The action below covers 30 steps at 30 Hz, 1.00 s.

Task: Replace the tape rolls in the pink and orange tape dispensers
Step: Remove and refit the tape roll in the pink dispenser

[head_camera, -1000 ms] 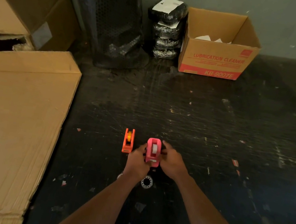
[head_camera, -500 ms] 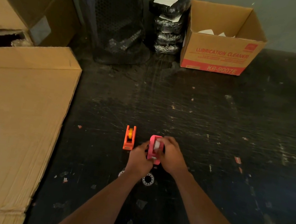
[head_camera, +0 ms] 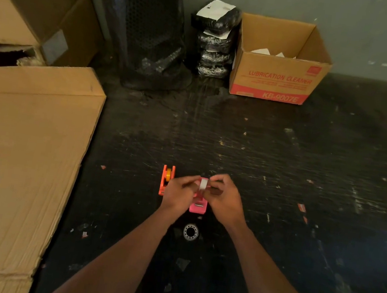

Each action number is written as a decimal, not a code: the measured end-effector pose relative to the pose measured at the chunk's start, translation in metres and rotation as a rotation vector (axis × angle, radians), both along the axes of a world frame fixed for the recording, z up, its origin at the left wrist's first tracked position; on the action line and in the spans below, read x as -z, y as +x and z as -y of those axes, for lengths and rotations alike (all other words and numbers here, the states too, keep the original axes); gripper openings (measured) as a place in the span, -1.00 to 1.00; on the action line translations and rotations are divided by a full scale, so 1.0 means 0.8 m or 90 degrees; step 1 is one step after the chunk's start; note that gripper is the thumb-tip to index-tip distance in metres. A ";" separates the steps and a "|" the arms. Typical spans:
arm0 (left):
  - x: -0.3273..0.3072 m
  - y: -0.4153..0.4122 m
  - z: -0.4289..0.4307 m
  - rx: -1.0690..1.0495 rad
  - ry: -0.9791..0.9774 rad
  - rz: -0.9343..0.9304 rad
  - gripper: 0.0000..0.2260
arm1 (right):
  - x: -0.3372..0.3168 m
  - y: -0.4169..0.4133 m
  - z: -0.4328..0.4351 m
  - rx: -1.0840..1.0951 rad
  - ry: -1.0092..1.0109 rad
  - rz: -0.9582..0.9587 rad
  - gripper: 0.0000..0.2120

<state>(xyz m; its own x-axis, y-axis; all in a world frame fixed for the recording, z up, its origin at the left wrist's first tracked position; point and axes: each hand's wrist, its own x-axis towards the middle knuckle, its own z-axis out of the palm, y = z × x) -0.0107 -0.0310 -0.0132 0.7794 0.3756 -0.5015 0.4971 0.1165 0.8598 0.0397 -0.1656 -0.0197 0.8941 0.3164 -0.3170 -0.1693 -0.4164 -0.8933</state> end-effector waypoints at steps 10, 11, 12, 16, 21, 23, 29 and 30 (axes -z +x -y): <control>-0.006 -0.004 -0.008 0.029 -0.058 0.033 -0.70 | -0.006 -0.006 0.009 -0.012 0.018 0.037 -0.78; -0.004 -0.003 -0.009 0.031 -0.059 0.033 -0.70 | -0.005 -0.007 0.009 -0.007 0.015 0.034 -0.78; -0.004 -0.002 -0.009 0.034 -0.058 0.032 -0.71 | -0.003 -0.008 0.010 0.003 0.013 0.031 -0.77; -0.003 0.002 -0.011 0.057 -0.045 0.027 -0.76 | 0.000 -0.015 0.014 0.057 0.044 0.021 -0.75; -0.002 0.003 -0.011 0.071 -0.025 0.031 -0.76 | 0.002 -0.022 0.024 0.082 0.033 0.018 -0.69; -0.003 0.004 -0.013 0.064 -0.022 0.030 -0.76 | 0.006 -0.025 0.027 0.087 -0.020 0.026 -0.62; -0.004 0.006 -0.020 0.040 -0.014 0.015 -0.72 | 0.029 -0.051 0.046 -0.094 -0.335 0.100 -0.56; -0.005 0.006 -0.020 0.038 -0.012 0.016 -0.72 | 0.033 -0.056 0.048 -0.115 -0.362 0.098 -0.57</control>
<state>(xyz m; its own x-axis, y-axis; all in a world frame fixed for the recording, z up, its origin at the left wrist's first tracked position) -0.0060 -0.0150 -0.0093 0.8125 0.3182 -0.4885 0.4823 0.1038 0.8698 -0.0053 -0.2038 -0.0463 0.8910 0.2860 -0.3527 0.0610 -0.8450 -0.5312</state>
